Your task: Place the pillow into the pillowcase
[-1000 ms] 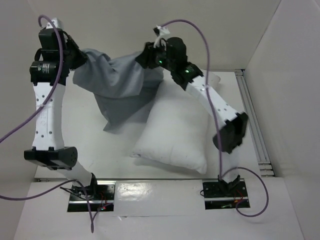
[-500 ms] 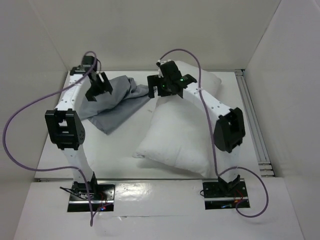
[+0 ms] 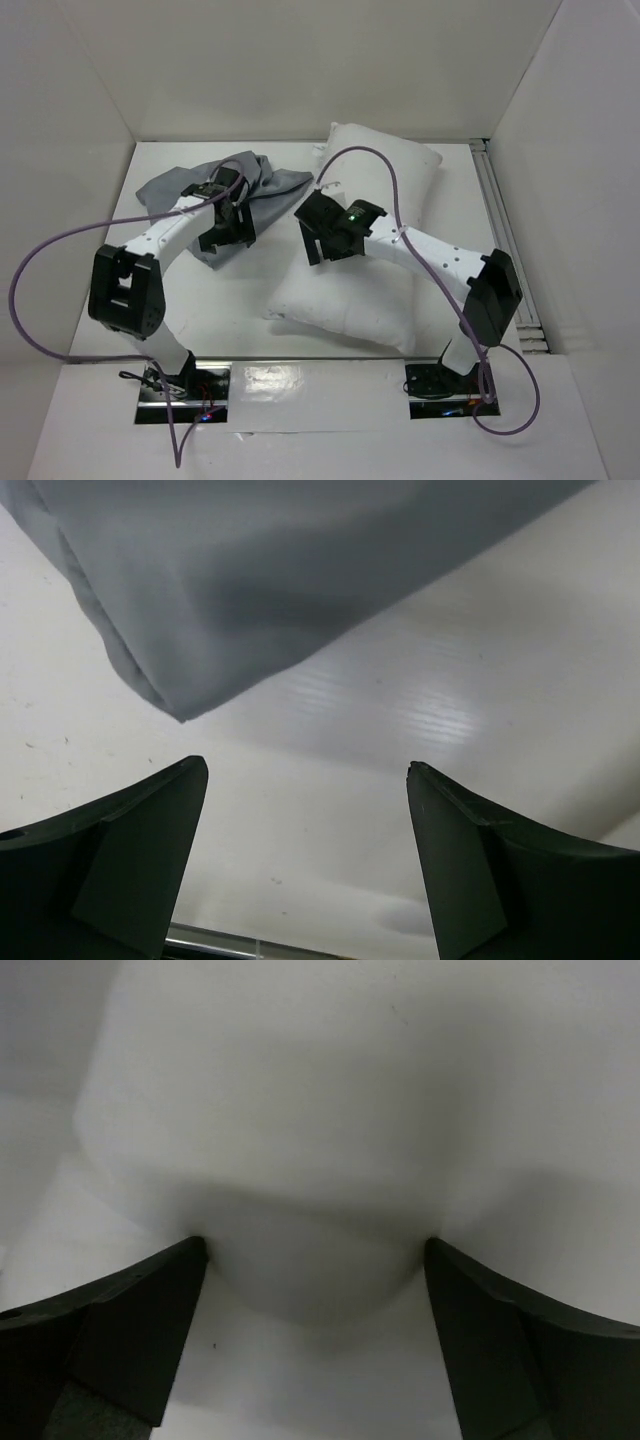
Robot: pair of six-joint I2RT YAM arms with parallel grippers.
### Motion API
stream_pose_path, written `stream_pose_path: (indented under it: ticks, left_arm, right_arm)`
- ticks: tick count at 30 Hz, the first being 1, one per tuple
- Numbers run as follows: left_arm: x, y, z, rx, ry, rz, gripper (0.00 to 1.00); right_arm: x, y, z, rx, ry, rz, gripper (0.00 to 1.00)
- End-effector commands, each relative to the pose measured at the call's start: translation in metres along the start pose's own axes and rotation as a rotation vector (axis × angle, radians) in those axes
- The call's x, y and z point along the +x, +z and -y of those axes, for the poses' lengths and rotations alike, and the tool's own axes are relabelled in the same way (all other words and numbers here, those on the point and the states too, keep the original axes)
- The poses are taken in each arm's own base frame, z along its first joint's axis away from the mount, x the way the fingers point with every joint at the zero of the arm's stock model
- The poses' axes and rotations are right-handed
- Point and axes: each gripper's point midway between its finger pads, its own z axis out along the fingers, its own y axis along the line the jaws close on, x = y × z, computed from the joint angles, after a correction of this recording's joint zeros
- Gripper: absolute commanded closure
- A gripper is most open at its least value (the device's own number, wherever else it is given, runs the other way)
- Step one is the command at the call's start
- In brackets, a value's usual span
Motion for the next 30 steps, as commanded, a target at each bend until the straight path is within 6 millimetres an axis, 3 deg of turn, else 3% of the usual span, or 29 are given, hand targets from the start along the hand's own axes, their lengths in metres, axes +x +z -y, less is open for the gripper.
stream_pose_path:
  ticks: [1,3,4,5,6,8,10,11,12,14,15,16,18,19,20,21,23,25,27,28,30]
  left_arm:
    - [-0.029,0.02,-0.002,-0.087,0.001,0.064,0.06]
    - [-0.032,0.028,-0.003,-0.103,-0.002,0.043,0.06]
    - [-0.036,0.031,-0.003,-0.117,-0.001,0.048,0.06]
    - [-0.039,0.036,-0.005,-0.145,0.004,0.046,0.06]
    - [-0.04,0.037,-0.006,-0.159,0.007,0.043,0.06]
    - [-0.05,0.036,0.001,-0.158,0.01,0.067,0.06]
    - [-0.054,0.039,0.002,-0.182,0.041,0.071,0.06]
    - [-0.057,0.04,0.004,-0.181,0.04,0.074,0.06]
    - [-0.065,0.038,0.006,-0.183,0.046,0.088,0.06]
    - [-0.064,0.048,0.008,-0.212,0.079,0.065,0.06]
    - [-0.07,0.046,0.015,-0.212,0.098,0.075,0.06]
    - [-0.068,0.049,0.019,-0.215,0.111,0.065,0.06]
    - [-0.062,0.057,0.029,-0.201,0.13,0.029,0.06]
    - [-0.063,0.059,0.03,-0.201,0.13,0.03,0.06]
    - [-0.063,0.056,0.038,-0.182,0.15,0.033,0.06]
    - [-0.058,0.059,0.043,-0.182,0.166,0.026,0.06]
    - [-0.06,0.06,0.046,-0.169,0.175,0.022,0.06]
    - [-0.056,0.069,0.049,-0.169,0.182,-0.005,0.06]
    - [-0.053,0.072,0.049,-0.165,0.195,-0.018,0.06]
    - [-0.052,0.077,0.047,-0.184,0.199,-0.023,0.08]
    - [-0.053,0.084,0.047,-0.196,0.215,-0.027,0.17]
  right_arm:
    - [0.043,0.019,0.006,0.066,0.067,-0.124,0.08]
    - [0.054,0.024,0.013,0.107,0.057,-0.146,0.31]
    - [0.05,0.024,0.029,0.186,0.051,-0.115,0.49]
    - [0.06,0.017,0.047,0.264,0.021,-0.146,0.94]
    - [0.058,0.012,0.064,0.324,0.058,-0.137,1.0]
    - [0.061,-0.005,0.102,0.461,0.031,-0.136,1.0]
    - [0.051,-0.019,0.131,0.499,0.069,-0.101,1.0]
    - [0.047,-0.023,0.141,0.504,0.113,-0.089,1.0]
    - [0.042,-0.026,0.166,0.539,0.198,-0.09,1.0]
    - [0.03,-0.035,0.184,0.542,0.282,-0.064,1.0]
    - [0.012,-0.038,0.186,0.514,0.32,-0.027,1.0]
    - [0.003,-0.037,0.191,0.498,0.31,-0.033,0.76]
    - [-0.02,-0.036,0.169,0.391,0.299,0.008,0.18]
    - [-0.037,-0.044,0.149,0.328,0.271,0.056,0.03]
    - [-0.045,-0.041,0.135,0.297,0.261,0.068,0.0]
    - [-0.063,-0.046,0.119,0.235,0.265,0.116,0.0]
    - [-0.073,-0.041,0.082,0.155,0.209,0.135,0.0]
    - [-0.085,-0.034,0.042,0.03,0.199,0.165,0.13]
    - [-0.076,-0.017,0.004,-0.094,0.145,0.12,0.29]
    - [-0.074,-0.009,-0.01,-0.135,0.142,0.119,0.47]
    - [-0.07,-0.002,-0.024,-0.171,0.139,0.101,0.5]
